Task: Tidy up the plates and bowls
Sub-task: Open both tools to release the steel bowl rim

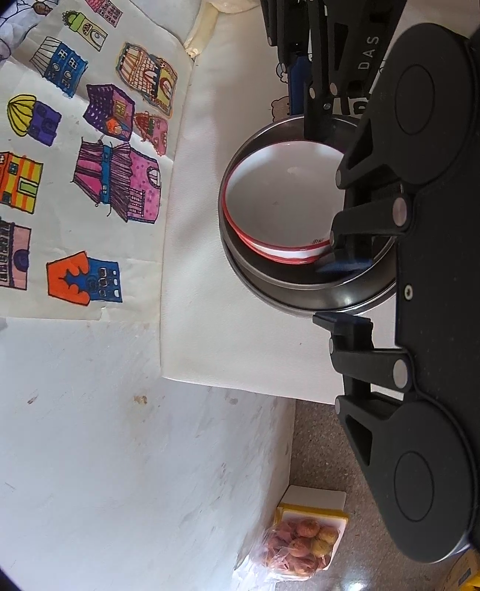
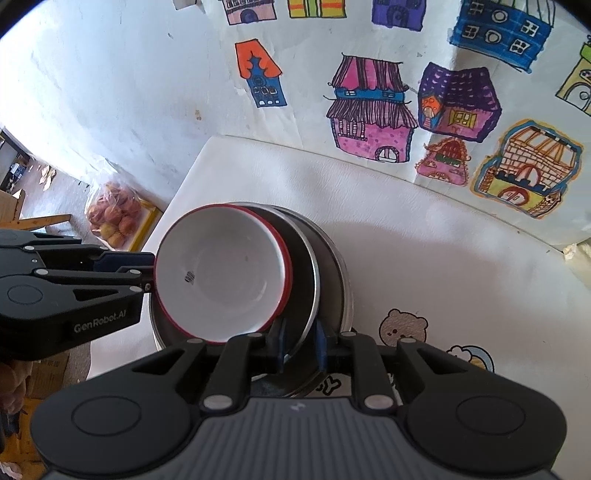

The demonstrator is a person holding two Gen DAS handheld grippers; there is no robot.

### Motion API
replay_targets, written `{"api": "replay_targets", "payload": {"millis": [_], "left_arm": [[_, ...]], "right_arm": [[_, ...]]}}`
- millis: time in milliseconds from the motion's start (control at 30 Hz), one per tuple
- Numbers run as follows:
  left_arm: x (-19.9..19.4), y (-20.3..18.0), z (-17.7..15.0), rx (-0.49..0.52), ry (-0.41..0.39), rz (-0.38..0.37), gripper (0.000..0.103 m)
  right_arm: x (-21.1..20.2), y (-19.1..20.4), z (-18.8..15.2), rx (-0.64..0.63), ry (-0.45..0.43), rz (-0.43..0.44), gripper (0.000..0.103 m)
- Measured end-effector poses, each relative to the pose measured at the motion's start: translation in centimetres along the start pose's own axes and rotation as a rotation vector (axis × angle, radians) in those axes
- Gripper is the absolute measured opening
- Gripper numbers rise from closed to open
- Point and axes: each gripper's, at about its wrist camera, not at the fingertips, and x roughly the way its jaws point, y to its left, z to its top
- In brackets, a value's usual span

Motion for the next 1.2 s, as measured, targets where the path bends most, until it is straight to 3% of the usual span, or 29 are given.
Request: {"api": "replay_targets", "payload": {"millis": [600,733,800,933,1000,1200], "left_arm": [[-2.0,0.7,-0.3,-0.007,-0.053,0.058,0.068],[-2.6,1.0,-0.4,-0.015,-0.067,0.069,0.073],[-2.8,0.8,-0.4,-0.016,-0.074,0.077,0.081],[-3.5,0.4,-0.7,-0.017,-0.093,0.089,0.086],[-3.9,0.4,-0.9,-0.035,-0.106,0.084,0.095],[-5.4,0.1,-1.4,-0.058,-0.149,0.102,0.102]], "right_arm": [[-1.7,0.3,-0.7,0.044,-0.08,-0.002,0.026],[-2.3,0.4,-0.9,0.051,-0.1,-0.001,0.032],[-2.7,0.4,-1.0,0.05,-0.11,0.001,0.036],[-3.5,0.2,-1.2,0.056,-0.139,0.002,0.046],[-3.9,0.0,-1.4,0.062,-0.151,0.002,0.049],[-4.7,-0.4,-2.4,0.077,-0.178,0.004,0.061]]}}
